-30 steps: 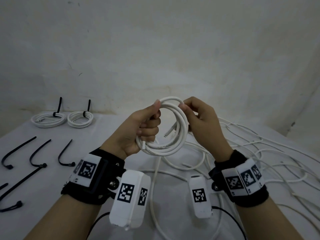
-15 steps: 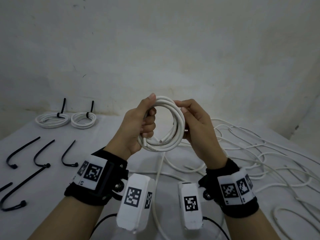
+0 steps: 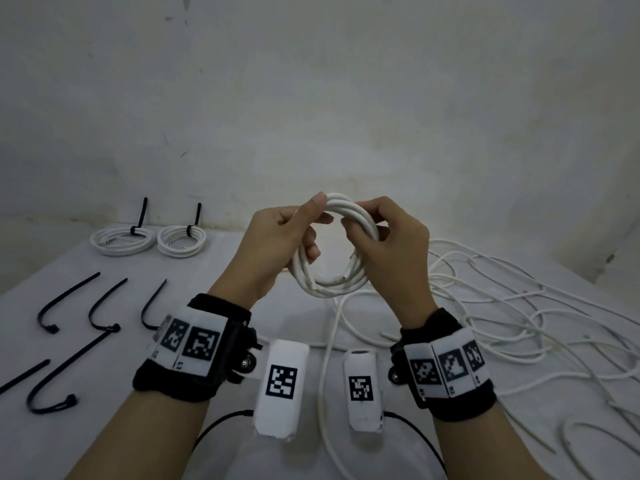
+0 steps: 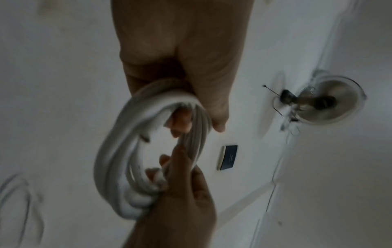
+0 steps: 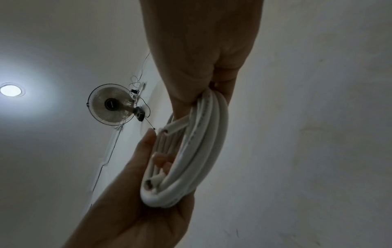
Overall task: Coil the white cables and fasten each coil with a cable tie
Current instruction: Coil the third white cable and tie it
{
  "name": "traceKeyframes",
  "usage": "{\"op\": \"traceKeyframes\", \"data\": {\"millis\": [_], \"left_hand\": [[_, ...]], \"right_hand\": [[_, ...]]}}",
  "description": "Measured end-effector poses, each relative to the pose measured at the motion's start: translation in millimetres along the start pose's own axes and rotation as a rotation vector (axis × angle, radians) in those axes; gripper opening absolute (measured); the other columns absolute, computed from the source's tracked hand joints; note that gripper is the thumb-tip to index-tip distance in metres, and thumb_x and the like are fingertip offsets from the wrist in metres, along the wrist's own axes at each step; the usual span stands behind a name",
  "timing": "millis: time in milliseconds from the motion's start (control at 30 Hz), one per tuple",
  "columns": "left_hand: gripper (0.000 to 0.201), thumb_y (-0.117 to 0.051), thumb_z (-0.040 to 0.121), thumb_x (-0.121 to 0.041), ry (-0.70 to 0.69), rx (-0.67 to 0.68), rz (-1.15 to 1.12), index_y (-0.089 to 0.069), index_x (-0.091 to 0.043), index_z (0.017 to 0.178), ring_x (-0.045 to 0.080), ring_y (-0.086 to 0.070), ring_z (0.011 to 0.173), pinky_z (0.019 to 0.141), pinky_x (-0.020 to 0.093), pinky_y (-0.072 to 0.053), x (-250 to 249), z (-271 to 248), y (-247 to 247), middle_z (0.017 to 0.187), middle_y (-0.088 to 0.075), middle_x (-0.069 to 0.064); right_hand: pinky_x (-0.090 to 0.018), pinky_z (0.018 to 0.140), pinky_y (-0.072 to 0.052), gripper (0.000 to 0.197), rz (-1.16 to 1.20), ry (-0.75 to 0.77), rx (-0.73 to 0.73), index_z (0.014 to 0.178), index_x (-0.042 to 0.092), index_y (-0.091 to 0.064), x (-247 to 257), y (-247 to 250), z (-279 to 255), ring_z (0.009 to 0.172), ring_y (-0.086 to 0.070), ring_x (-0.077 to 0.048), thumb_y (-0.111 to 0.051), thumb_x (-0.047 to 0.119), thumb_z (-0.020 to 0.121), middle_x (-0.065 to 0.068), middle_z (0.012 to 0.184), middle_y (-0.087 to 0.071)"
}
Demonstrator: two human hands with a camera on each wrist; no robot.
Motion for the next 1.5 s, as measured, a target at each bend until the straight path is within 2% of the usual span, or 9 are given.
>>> {"op": "traceKeyframes", "data": {"millis": [167,333,500,633,800,1233,1333,1433,1500], "left_hand": [[0.024,-0.059,0.087,-0.036,-0.181,-0.028,0.246,-0.066,-0.014,0.094,0.016,-0.060,0.047,0.044,0.024,-0.048,-12,0,12,0.074,-0.072,0.009],[0.018,-0.058,0.091,-0.026,-0.263,-0.060,0.227,-0.065,-0.009,0.090,0.012,-0.051,0.042,0.044,0.021,-0.042,-12,3,11,0.070,-0.066,0.010],[0.016,-0.057,0.092,-0.022,-0.301,-0.095,0.137,-0.062,-0.007,0.093,0.010,-0.043,0.044,0.045,0.021,-0.038,-11,4,8,0.065,-0.055,0.003],[0.013,-0.055,0.093,-0.021,-0.320,-0.108,0.104,-0.061,-0.010,0.091,0.009,-0.042,0.043,0.045,0.021,-0.038,-14,2,8,0.063,-0.054,0.004],[0.011,-0.053,0.094,-0.018,-0.320,-0.100,0.105,-0.056,-0.009,0.090,0.009,-0.043,0.042,0.042,0.019,-0.037,-13,-2,4,0.065,-0.056,0.006],[0.030,-0.048,0.096,-0.032,0.042,0.019,0.284,-0.053,-0.007,0.112,0.010,-0.058,0.048,0.044,0.020,-0.045,2,-42,43,0.067,-0.061,0.003],[0.034,-0.047,0.096,-0.037,0.163,0.085,0.342,-0.053,-0.008,0.112,0.014,-0.067,0.065,0.060,0.026,-0.055,2,-55,55,0.079,-0.067,0.006],[0.038,-0.045,0.095,-0.042,0.268,0.055,0.549,-0.056,-0.008,0.105,0.015,-0.066,0.085,0.078,0.031,-0.053,1,-66,97,0.098,-0.067,0.010],[0.038,-0.048,0.093,-0.047,0.323,-0.065,0.855,-0.058,-0.011,0.092,0.016,-0.060,0.081,0.074,0.031,-0.049,1,-72,146,0.093,-0.065,0.008]], "right_hand": [[-0.021,0.054,-0.046,0.005,0.002,-0.018,0.031,0.079,0.012,-0.065,-7,-8,-1,0.057,-0.055,-0.011,-0.069,0.011,0.082,0.005,0.065,-0.062],[-0.013,0.052,-0.042,0.009,0.138,-0.071,0.054,0.078,0.010,-0.062,-12,-9,-2,0.053,-0.053,-0.004,-0.070,0.010,0.083,0.008,0.063,-0.058],[-0.029,0.052,-0.051,0.025,0.607,-0.283,0.165,0.092,0.007,-0.057,-17,-21,-6,0.051,-0.060,-0.017,-0.063,0.029,0.081,0.000,0.061,-0.058],[-0.028,0.048,-0.048,0.045,0.802,-0.461,0.283,0.100,0.005,-0.053,-16,-35,-12,0.045,-0.051,-0.013,-0.053,0.045,0.079,0.001,0.054,-0.048],[-0.022,0.039,-0.035,0.048,0.907,-0.619,0.210,0.069,0.011,-0.045,-12,-40,-14,0.035,-0.030,-0.010,-0.053,0.059,0.071,0.003,0.044,-0.028],[-0.019,0.037,-0.022,0.046,0.827,-0.824,0.241,0.061,0.012,-0.039,-8,-77,-53,0.032,-0.020,-0.011,-0.052,0.046,0.090,0.001,0.046,-0.022],[-0.019,0.037,-0.021,0.047,0.819,-0.851,0.280,0.061,0.012,-0.039,-4,-86,-63,0.032,-0.019,-0.011,-0.053,0.046,0.090,0.001,0.046,-0.022],[-0.020,0.037,-0.019,0.046,0.842,-0.854,0.299,0.061,0.012,-0.040,-4,-89,-68,0.033,-0.018,-0.011,-0.054,0.045,0.090,0.001,0.045,-0.020],[-0.021,0.038,-0.019,0.045,0.854,-0.850,0.291,0.063,0.012,-0.040,-6,-87,-66,0.032,-0.019,-0.010,-0.053,0.044,0.091,0.002,0.045,-0.021]]}}
Point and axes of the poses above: each hand's wrist, its own z-axis towards the middle knuckle, its own y-axis out of the back of the hand, x = y × z, the point moved 6 cm from there along z, towards the middle knuckle
